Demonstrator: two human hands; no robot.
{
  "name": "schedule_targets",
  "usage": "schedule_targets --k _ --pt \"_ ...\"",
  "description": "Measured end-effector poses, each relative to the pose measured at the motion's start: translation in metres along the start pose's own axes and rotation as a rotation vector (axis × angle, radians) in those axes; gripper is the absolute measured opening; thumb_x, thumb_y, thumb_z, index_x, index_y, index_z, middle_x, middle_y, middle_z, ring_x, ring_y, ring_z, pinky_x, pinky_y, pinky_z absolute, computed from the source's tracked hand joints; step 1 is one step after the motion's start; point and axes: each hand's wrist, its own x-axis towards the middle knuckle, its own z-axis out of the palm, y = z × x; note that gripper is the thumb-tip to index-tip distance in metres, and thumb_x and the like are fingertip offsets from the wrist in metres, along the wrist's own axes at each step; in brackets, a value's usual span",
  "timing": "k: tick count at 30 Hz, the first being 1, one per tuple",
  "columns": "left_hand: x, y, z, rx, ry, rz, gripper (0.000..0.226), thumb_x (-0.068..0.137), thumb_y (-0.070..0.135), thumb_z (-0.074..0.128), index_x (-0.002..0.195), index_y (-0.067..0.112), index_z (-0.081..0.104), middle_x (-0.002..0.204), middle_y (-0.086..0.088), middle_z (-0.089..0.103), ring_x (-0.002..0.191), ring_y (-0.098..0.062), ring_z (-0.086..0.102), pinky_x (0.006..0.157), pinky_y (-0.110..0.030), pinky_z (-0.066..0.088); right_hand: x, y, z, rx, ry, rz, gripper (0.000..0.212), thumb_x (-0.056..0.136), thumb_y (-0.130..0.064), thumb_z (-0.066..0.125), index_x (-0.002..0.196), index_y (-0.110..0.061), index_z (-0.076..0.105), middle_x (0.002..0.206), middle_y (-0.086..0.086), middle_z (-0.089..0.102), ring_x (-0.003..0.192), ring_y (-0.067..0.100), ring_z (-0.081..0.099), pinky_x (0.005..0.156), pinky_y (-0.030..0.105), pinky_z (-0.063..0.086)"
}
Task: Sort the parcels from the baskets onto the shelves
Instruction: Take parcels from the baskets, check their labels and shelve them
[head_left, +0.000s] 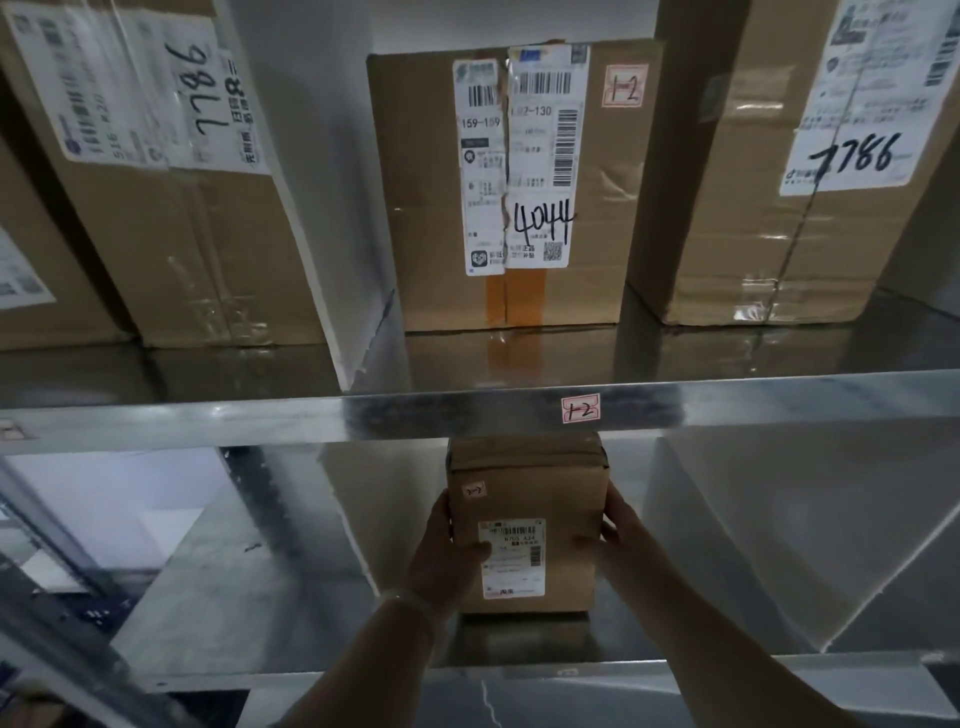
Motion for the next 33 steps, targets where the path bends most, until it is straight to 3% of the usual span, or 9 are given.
schedule_targets --k 5,9,12,17,21,23,26,31,33 --pt "0.009 0.000 0.009 -0.069 -0.004 0.010 0.071 0.087 -0.010 0.056 0.144 0.024 0.032 0.116 0.005 0.062 0.098 -0.002 0.058 0.071 -0.016 0.046 0.013 0.003 -0.003 0.028 -0.005 -0.017 0.075 0.082 0.016 0.059 0.128 -0.040 0.044 0.121 -0.012 0.059 0.114 0.006 0.055 0.068 0.015 0.054" --pt "0.017 -0.001 0.018 -0.090 0.026 0.027 0.067 0.084 -0.014 0.058 0.137 0.020 0.035 0.115 -0.002 0.062 0.097 -0.004 0.059 0.065 -0.013 0.049 0.019 0.006 -0.005 0.044 -0.054 -0.039 0.065 0.084 0.018 0.058 0.129 -0.026 0.042 0.118 -0.007 0.057 0.094 -0.006 0.065 0.065 0.016 0.055" --pt "0.025 -0.003 0.024 -0.104 0.072 0.046 0.070 0.079 -0.019 0.059 0.131 0.021 0.036 0.117 -0.008 0.061 0.105 -0.018 0.062 0.074 -0.021 0.052 0.023 0.005 -0.005 0.040 -0.087 -0.039 0.069 0.084 0.016 0.060 0.134 -0.025 0.037 0.119 -0.002 0.056 0.091 -0.003 0.067 0.065 0.018 0.055" --pt "0.030 -0.002 0.028 -0.128 0.070 0.070 0.074 0.074 -0.018 0.064 0.131 0.022 0.039 0.124 -0.014 0.060 0.109 -0.022 0.063 0.090 -0.043 0.055 0.029 0.008 -0.010 0.000 -0.087 -0.047 0.073 0.082 0.011 0.066 0.137 -0.027 0.036 0.116 -0.006 0.059 0.096 0.000 0.067 0.070 0.022 0.057" --pt "0.043 -0.024 0.028 -0.220 0.111 0.014 0.092 0.060 0.014 0.081 0.139 0.030 0.035 0.134 -0.011 0.058 0.117 -0.027 0.061 0.095 -0.054 0.051 0.027 0.009 -0.017 -0.010 -0.049 0.051 0.096 0.082 -0.007 0.074 0.153 -0.036 0.016 0.136 -0.013 0.046 0.125 0.019 0.051 0.093 0.035 0.051" --pt "0.045 -0.029 0.029 -0.244 0.116 -0.028 0.110 0.055 0.025 0.087 0.146 0.038 0.027 0.141 -0.009 0.054 0.122 -0.028 0.058 0.099 -0.056 0.048 0.022 0.005 -0.021 -0.029 -0.015 0.110 0.102 0.083 -0.014 0.075 0.155 -0.034 0.006 0.150 -0.003 0.034 0.137 0.026 0.039 0.090 0.034 0.048" --pt "0.001 0.006 0.033 -0.251 0.127 -0.073 0.106 0.079 0.005 0.076 0.156 0.030 0.007 0.143 0.000 0.049 0.129 -0.023 0.050 0.109 -0.044 0.040 0.010 0.000 -0.027 -0.045 0.017 0.151 0.099 0.083 -0.020 0.075 0.155 -0.034 0.008 0.159 0.003 0.024 0.144 0.027 0.029 0.078 0.027 0.049" --pt "-0.029 -0.001 0.041 -0.158 0.185 -0.056 0.093 0.086 0.007 0.071 0.156 0.018 0.012 0.157 -0.010 0.030 0.143 -0.024 0.033 0.103 -0.029 0.031 -0.019 0.000 -0.033 -0.104 0.013 0.170 0.094 0.085 -0.029 0.074 0.154 -0.034 0.011 0.161 0.002 0.019 0.145 0.029 0.027 0.107 0.044 0.037" --pt "-0.042 -0.004 0.043 -0.124 0.181 -0.047 0.084 0.087 0.006 0.070 0.155 0.014 0.021 0.154 -0.013 0.035 0.140 -0.024 0.037 0.100 -0.026 0.033 -0.033 0.002 -0.033 -0.135 -0.011 0.178 0.092 0.084 -0.031 0.073 0.154 -0.032 0.013 0.161 0.006 0.019 0.144 0.030 0.027 0.112 0.048 0.034"
